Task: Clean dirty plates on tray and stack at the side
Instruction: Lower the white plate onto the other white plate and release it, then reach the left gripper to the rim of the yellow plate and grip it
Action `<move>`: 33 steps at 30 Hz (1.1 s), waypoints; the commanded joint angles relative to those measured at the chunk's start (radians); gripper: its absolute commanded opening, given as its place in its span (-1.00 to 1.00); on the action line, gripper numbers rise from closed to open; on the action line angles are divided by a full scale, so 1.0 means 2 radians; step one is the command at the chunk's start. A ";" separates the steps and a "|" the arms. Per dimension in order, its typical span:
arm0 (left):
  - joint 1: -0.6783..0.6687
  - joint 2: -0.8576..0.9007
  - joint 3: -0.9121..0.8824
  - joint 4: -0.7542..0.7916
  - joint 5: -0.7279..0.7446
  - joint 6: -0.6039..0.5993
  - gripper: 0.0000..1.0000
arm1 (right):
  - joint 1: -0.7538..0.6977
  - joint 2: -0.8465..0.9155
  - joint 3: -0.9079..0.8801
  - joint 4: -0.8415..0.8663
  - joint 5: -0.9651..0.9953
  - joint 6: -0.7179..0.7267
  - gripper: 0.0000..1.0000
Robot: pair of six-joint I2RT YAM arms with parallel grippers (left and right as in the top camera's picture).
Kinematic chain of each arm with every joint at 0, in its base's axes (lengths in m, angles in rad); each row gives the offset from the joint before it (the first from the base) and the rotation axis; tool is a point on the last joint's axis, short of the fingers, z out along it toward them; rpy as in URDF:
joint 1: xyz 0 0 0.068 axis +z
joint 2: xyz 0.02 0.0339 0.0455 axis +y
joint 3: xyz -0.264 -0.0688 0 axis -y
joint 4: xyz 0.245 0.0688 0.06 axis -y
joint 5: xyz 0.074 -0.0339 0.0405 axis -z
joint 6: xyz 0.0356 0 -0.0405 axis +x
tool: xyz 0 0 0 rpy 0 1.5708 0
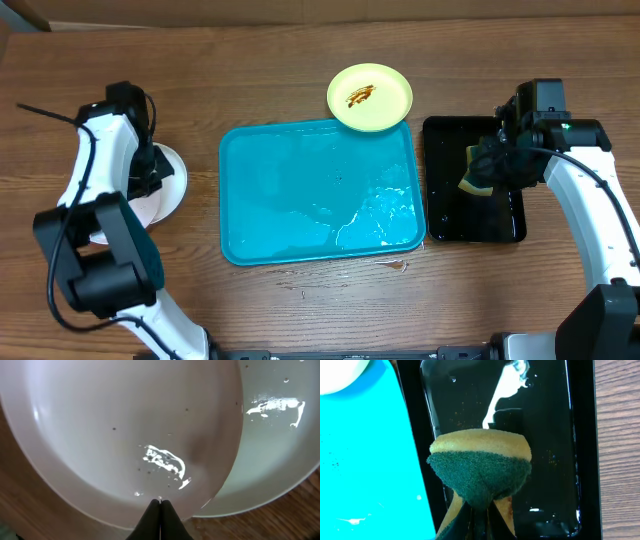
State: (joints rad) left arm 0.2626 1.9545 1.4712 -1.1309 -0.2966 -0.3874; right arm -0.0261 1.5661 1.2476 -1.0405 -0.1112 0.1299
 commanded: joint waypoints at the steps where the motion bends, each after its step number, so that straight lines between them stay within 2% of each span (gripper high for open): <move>1: -0.001 0.021 -0.005 0.007 0.057 -0.002 -0.92 | -0.001 -0.002 0.008 0.002 0.004 -0.002 -0.92; 6: -0.004 0.024 -0.005 0.028 0.134 0.025 -0.91 | -0.001 -0.002 0.008 0.002 0.004 -0.002 -0.93; 14: -0.004 0.016 0.011 0.022 0.202 0.052 -0.91 | -0.001 -0.002 0.008 0.001 0.004 -0.002 -0.92; 18: -0.008 -0.008 0.042 0.007 0.232 0.065 -0.79 | -0.001 -0.002 0.008 0.001 0.004 -0.002 -0.93; 21: -0.027 -0.042 0.062 0.010 0.282 0.087 -0.65 | -0.001 -0.002 0.008 0.001 0.004 -0.002 -0.92; 24: -0.078 -0.084 0.067 0.047 0.326 0.134 -0.28 | -0.001 -0.002 0.008 0.001 0.004 -0.002 -0.92; 26: -0.116 -0.099 0.067 0.081 0.344 0.166 0.47 | -0.001 -0.002 0.008 0.001 0.004 -0.002 -0.92; 27: -0.132 -0.102 0.067 0.095 0.345 0.168 0.76 | -0.001 -0.002 0.008 0.001 0.004 -0.002 -0.92; 28: -0.149 -0.104 0.067 0.109 0.346 0.167 0.92 | -0.001 -0.002 0.008 0.001 0.004 -0.002 -0.92; 29: -0.163 -0.104 0.067 0.123 0.350 0.159 1.00 | -0.001 -0.002 0.008 0.001 0.004 -0.002 -0.92; 30: -0.180 -0.103 0.067 0.142 0.358 0.147 0.96 | -0.001 -0.002 0.008 0.001 0.004 -0.002 -0.92; 32: -0.210 -0.096 0.067 0.175 0.356 0.111 0.73 | -0.001 -0.002 0.008 0.001 0.004 -0.002 -0.92; 33: -0.224 -0.090 0.067 0.188 0.351 0.090 0.69 | -0.001 -0.002 0.008 0.001 0.004 -0.002 -0.92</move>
State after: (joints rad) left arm -0.1123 1.7515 1.5982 -0.8066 0.3676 -0.1287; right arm -0.0265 1.5661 1.2476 -1.0416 -0.1059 0.1299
